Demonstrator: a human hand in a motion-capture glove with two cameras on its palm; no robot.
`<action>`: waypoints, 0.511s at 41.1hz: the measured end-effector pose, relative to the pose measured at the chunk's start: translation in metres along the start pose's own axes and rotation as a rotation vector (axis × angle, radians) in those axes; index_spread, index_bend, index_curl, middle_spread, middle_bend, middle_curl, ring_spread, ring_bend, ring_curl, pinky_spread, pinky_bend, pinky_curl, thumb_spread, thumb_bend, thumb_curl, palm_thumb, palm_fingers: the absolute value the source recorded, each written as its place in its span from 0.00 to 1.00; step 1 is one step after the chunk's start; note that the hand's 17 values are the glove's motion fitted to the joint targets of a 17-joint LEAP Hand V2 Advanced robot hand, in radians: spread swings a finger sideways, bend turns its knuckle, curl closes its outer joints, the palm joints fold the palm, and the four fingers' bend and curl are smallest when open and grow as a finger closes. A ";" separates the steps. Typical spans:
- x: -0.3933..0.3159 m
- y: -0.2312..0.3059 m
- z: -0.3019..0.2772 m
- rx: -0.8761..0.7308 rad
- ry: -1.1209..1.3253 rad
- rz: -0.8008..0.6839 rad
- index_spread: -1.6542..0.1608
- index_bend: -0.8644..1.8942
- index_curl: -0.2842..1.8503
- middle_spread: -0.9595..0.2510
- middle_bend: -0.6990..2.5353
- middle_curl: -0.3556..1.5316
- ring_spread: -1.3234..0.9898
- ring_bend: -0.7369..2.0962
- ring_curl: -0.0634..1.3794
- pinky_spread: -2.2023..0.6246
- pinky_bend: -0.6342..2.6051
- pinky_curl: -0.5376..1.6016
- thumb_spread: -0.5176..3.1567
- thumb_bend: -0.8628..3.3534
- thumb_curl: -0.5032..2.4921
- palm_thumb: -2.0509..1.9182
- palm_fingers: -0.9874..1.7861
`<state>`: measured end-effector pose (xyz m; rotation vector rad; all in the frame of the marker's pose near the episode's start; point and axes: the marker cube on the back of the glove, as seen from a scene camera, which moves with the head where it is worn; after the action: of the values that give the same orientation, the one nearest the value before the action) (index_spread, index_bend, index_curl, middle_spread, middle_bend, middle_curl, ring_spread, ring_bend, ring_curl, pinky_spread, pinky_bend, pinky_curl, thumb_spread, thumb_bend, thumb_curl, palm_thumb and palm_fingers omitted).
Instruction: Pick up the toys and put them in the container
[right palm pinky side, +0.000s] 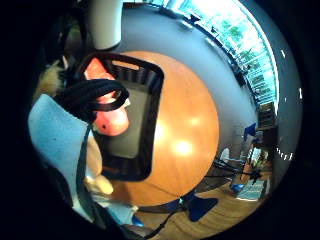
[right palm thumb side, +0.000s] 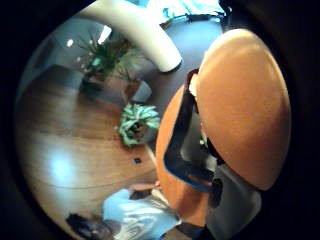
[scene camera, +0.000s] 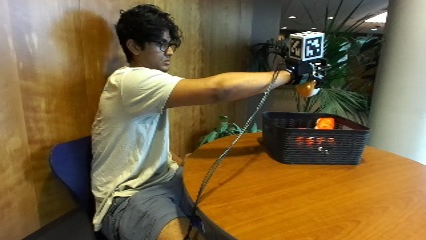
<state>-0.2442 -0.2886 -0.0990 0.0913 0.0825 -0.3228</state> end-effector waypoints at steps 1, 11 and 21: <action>0.000 0.001 0.000 -0.002 -0.002 0.003 0.70 0.59 0.60 0.39 0.53 0.75 0.35 0.83 0.64 0.65 0.74 0.53 0.17 0.32 0.60 0.65 0.37; 0.003 0.008 0.007 -0.072 0.021 0.023 0.71 0.43 0.52 0.50 0.43 0.69 0.38 0.75 0.58 0.67 0.71 0.49 0.25 0.30 0.61 0.60 0.26; 0.006 0.012 0.001 -0.056 0.017 0.027 0.72 0.37 0.45 0.71 0.28 0.57 0.50 0.51 0.46 0.75 0.67 0.46 0.36 0.26 0.55 0.54 0.18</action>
<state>-0.2345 -0.2791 -0.0978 0.0395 0.1068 -0.2929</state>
